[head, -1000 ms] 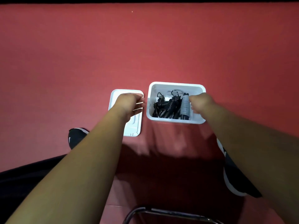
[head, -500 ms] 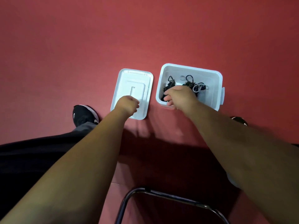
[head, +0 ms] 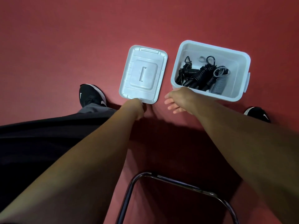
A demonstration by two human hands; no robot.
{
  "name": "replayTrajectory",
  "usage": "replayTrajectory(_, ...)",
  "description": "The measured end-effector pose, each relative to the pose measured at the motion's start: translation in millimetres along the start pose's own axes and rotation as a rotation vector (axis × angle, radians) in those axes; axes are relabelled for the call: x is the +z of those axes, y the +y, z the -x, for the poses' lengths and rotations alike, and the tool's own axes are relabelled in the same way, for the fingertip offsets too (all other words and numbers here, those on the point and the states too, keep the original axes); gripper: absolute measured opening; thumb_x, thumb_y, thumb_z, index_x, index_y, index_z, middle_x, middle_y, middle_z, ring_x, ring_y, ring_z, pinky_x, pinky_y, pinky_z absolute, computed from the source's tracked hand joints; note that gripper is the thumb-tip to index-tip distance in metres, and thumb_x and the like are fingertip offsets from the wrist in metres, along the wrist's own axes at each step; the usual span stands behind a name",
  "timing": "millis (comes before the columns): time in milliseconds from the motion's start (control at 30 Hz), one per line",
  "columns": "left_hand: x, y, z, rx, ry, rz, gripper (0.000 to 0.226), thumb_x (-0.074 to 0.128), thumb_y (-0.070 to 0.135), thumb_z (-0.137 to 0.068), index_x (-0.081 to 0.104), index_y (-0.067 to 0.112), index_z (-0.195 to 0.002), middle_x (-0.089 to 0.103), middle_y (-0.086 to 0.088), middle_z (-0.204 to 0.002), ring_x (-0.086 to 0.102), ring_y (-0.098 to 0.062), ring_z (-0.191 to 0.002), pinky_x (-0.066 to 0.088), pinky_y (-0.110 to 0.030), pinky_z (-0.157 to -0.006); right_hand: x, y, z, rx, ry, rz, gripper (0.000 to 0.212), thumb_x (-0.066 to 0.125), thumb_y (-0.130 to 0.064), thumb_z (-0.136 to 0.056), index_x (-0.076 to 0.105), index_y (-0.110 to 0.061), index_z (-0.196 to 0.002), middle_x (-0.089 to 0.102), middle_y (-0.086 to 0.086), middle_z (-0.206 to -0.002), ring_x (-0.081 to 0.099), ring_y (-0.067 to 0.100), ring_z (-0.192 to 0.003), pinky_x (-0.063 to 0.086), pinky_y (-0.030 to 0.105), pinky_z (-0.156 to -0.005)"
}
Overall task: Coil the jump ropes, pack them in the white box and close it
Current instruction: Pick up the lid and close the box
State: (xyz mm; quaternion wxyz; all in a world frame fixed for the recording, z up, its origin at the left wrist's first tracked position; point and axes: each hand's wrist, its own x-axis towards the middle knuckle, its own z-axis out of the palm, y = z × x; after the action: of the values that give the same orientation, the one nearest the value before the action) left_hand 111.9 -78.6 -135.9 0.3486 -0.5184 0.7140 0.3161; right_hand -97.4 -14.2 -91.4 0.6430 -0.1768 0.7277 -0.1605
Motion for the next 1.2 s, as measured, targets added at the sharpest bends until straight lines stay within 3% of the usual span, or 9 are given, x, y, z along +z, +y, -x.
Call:
replayTrajectory(167, 13.0, -5.2, -5.6, -0.009, 0.014, -0.06, 0.065, 0.077, 0.022, -0.073, 0.059, 0.023, -0.136, 0.053, 0.002, -0.148, 0.055, -0.029, -0.132, 0.05, -0.048, -0.108, 0.4, 0.0, 2.2, 0.015, 0.004, 0.013, 0.021, 0.049, -0.026, -0.106, 0.063, -0.015, -0.119, 0.076, 0.005, -0.108, 0.072, 0.023, -0.085, 0.057, 0.036, -0.067)
replayTrajectory(333, 0.7, 0.3, -1.6, -0.058, 0.089, 0.044, 0.073, 0.047, 0.054, -0.065, 0.066, 0.031, -0.131, 0.057, 0.004, -0.139, 0.054, -0.032, -0.122, 0.049, -0.045, -0.107, -6.9, -5.5, 16.0, 0.031, -0.011, 0.062, 0.024, 0.049, -0.024, -0.106, 0.063, -0.013, -0.122, 0.076, 0.007, -0.111, 0.072, 0.025, -0.09, 0.059, 0.039, -0.075)
replayTrajectory(433, -24.7, 13.0, 31.2, -0.038, 0.156, 0.041, 0.068, 0.042, 0.043, -0.061, 0.072, 0.027, -0.119, 0.062, -0.004, -0.125, 0.057, -0.031, -0.117, 0.052, -0.041, -0.101, -15.6, -12.5, 32.1, 0.008, -0.021, 0.069, 0.024, 0.052, -0.024, -0.104, 0.066, -0.012, -0.12, 0.077, 0.008, -0.112, 0.073, 0.026, -0.093, 0.06, 0.039, -0.079)
replayTrajectory(567, -58.9, 24.4, 80.3, 0.038, 0.292, -0.061, 0.027, 0.059, 0.024, -0.074, 0.073, 0.017, -0.095, 0.067, -0.006, -0.099, 0.064, -0.032, -0.104, 0.051, -0.034, -0.078, -26.6, -23.2, 62.4, -0.055, 0.005, 0.045, 0.027, 0.052, -0.027, -0.104, 0.068, -0.011, -0.12, 0.078, 0.007, -0.11, 0.076, 0.024, -0.09, 0.06, 0.033, -0.065)
replayTrajectory(667, -85.2, 35.6, 120.5, 0.174, 0.478, -0.114, 0.034, 0.062, 0.011, -0.081, 0.071, 0.015, -0.114, 0.066, -0.01, -0.115, 0.063, -0.037, -0.107, 0.052, -0.04, -0.084, -33.2, -27.0, 89.6, -0.095, 0.018, 0.027, 0.027, 0.051, -0.028, -0.106, 0.067, -0.012, -0.12, 0.077, 0.005, -0.109, 0.075, 0.022, -0.088, 0.058, 0.032, -0.064)
replayTrajectory(867, -125.4, 54.7, 174.5, 0.289, 0.771, 0.226, 0.036, 0.069, 0.006, -0.083, 0.049, 0.012, -0.112, 0.054, -0.01, -0.113, 0.052, -0.035, -0.089, 0.042, -0.044, -0.074, -56.2, -21.7, 130.6, -0.163, 0.237, 0.087, 0.027, 0.055, -0.033, -0.1, 0.063, -0.011, -0.113, 0.072, 0.011, -0.109, 0.075, 0.026, -0.086, 0.063, 0.039, -0.071)
replayTrajectory(1033, -144.4, 69.3, 176.0, 0.308, 0.826, 0.481, 0.02, 0.065, 0.009, -0.085, 0.058, 0.015, -0.103, 0.062, -0.003, -0.099, 0.057, -0.027, -0.091, 0.038, -0.034, -0.073, -79.4, -11.9, 157.4, -0.04, 0.385, 0.372, 0.064, 0.03, -0.073, -0.101, 0.052, -0.015, -0.117, 0.064, 0.019, -0.111, 0.071, 0.039, -0.085, 0.062, 0.047, -0.085)
replayTrajectory(1133, -147.1, 80.0, 161.3, 0.252, 0.816, 0.803, 0.022, 0.072, 0.014, -0.085, 0.064, 0.014, -0.105, 0.069, -0.002, -0.099, 0.064, -0.023, -0.088, 0.053, -0.035, -0.078, -97.6, 1.4, 142.9, 0.056, 0.413, 0.174, 0.091, 0.022, -0.086, -0.093, 0.058, -0.011, -0.131, 0.066, 0.023, -0.121, 0.07, 0.042, -0.092, 0.059, 0.047, -0.079)
replayTrajectory(1200, -146.8, 89.9, 145.2, 0.212, 0.782, 0.966, 0.023, 0.074, 0.015, -0.083, 0.068, 0.012, -0.104, 0.074, -0.004, -0.1, 0.068, -0.019, -0.084, 0.057, -0.036, -0.078, -109.3, 7.9, 128.1, 0.011, 0.453, -0.003, 0.086, 0.033, -0.082, -0.094, 0.062, -0.01, -0.132, 0.07, 0.017, -0.121, 0.07, 0.04, -0.101, 0.057, 0.045, -0.089)
